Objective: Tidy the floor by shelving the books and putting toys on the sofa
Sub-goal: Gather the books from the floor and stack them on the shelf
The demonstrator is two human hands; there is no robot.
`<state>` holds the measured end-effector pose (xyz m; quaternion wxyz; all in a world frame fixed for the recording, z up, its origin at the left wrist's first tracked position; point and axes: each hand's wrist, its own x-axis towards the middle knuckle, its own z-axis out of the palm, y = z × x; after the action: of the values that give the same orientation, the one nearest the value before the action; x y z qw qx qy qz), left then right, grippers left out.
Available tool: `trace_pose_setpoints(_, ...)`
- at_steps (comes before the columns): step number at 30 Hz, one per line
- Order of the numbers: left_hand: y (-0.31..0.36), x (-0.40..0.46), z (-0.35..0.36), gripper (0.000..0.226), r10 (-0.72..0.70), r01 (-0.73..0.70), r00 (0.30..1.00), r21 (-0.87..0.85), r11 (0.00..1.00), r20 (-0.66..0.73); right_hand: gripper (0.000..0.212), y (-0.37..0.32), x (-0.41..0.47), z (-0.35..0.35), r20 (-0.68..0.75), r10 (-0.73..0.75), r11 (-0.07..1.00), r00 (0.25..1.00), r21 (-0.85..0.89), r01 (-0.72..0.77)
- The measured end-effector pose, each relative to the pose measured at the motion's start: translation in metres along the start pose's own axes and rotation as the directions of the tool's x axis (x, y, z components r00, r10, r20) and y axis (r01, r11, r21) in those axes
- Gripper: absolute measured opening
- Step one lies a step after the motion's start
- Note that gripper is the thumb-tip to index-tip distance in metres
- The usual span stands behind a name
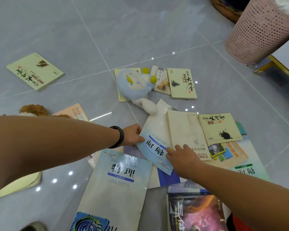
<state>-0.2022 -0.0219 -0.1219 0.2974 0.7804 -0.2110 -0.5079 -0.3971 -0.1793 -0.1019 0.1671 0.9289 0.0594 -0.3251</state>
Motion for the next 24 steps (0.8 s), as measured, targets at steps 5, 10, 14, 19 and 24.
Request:
trace_pose_setpoints(5,0.006,-0.014,0.005,0.018,-0.035,0.048,0.993,-0.117,0.992,0.116,0.042,0.013,0.001,-0.004,-0.054,-0.106,0.994,0.993,0.000,0.106)
trace_pose_setpoints(10,0.026,-0.013,-0.020,0.028,-0.029,0.104,0.987,-0.487,0.867,0.160,0.038,0.026,-0.004,-0.006,-0.146,-0.103,0.984,0.984,0.129,0.123)
trace_pose_setpoints(14,0.028,-0.013,-0.048,0.034,0.004,0.083,0.988,-0.557,0.827,0.154,0.039,0.031,-0.004,-0.016,-0.221,0.069,0.937,0.973,0.348,0.012)
trace_pose_setpoints(19,0.010,-0.012,-0.089,0.031,-0.104,0.295,0.896,-0.404,0.866,0.431,0.043,0.023,0.005,-0.027,-0.259,0.441,0.590,0.859,0.805,-0.060)
trace_pose_setpoints(24,0.003,-0.030,-0.121,0.052,-0.263,0.435,0.729,-0.131,0.891,0.632,0.056,0.016,0.007,-0.029,-0.354,0.294,0.735,0.888,0.678,0.027)
